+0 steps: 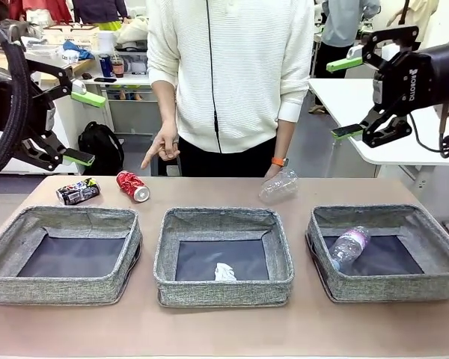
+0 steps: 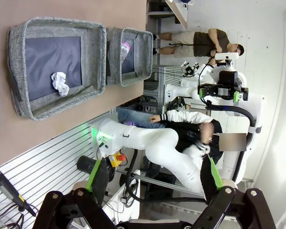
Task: Sort the waste into the appropriate baskets.
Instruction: Pick up the waste item pointed out by the person.
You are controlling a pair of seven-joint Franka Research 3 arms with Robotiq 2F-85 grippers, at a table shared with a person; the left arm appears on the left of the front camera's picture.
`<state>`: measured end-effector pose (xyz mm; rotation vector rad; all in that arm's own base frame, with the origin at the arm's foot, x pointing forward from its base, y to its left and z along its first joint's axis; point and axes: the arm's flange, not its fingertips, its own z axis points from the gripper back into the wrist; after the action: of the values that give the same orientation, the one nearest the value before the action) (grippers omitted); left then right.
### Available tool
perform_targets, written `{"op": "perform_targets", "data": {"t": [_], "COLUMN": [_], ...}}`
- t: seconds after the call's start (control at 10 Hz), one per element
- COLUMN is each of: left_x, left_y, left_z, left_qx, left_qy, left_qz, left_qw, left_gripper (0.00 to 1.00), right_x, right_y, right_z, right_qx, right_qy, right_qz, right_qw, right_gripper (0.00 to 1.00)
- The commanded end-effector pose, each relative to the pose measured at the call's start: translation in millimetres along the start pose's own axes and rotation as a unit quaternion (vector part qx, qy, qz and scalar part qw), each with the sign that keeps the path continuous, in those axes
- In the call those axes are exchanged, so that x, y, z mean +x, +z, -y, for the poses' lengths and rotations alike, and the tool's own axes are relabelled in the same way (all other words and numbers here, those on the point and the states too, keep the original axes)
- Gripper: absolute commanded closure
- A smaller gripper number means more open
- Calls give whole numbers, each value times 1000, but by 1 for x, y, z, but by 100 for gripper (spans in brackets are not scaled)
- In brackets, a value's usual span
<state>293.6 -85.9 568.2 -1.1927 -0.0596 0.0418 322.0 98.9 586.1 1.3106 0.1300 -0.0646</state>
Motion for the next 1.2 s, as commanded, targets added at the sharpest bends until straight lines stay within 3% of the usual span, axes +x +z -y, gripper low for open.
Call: {"op": "perform_targets", "data": {"t": [0.0,0.1,0.2,0.3,0.4,0.6,0.7,0.8,0.9,1.0,1.1], "left_x": [0,16,44,66,81,114,131,127,112,112,126], "left_y": [0,-1,0,-5,-13,-22,-25,-30,-20,-20,-25], "left_z": [0,0,-8,-13,-13,-15,-19,-12,-28,-28,-41], "left_qx": [0,167,335,442,474,502,524,416,394,394,432], "left_qy": [0,-76,-47,-14,11,84,107,114,-61,-61,-7], "left_qz": [0,169,297,335,360,362,369,235,347,347,328], "left_qw": [1000,968,893,832,803,781,760,871,849,849,840], "left_gripper": [0,0,0,0,0,0,0,0,0,0,0], "right_x": [-2,-2,-2,-2,-2,-2,-2,-2,-2,-2,-2], "right_y": [-1,-1,-1,-1,-1,-1,-1,-1,-1,-1,-1], "right_z": [-2,-2,-2,-2,-2,-2,-2,-2,-2,-2,-2], "right_qx": [14,14,14,14,14,14,14,14,14,14,14], "right_qy": [-1,-1,-1,-1,-1,-1,-1,-1,-1,-1,-1], "right_qz": [-1,-1,-1,-1,-1,-1,-1,-1,-1,-1,-1], "right_qw": [1000,1000,1000,1000,1000,1000,1000,1000,1000,1000,1000], "right_gripper": [0,0,0,0,0,0,0,0,0,0,0]}}
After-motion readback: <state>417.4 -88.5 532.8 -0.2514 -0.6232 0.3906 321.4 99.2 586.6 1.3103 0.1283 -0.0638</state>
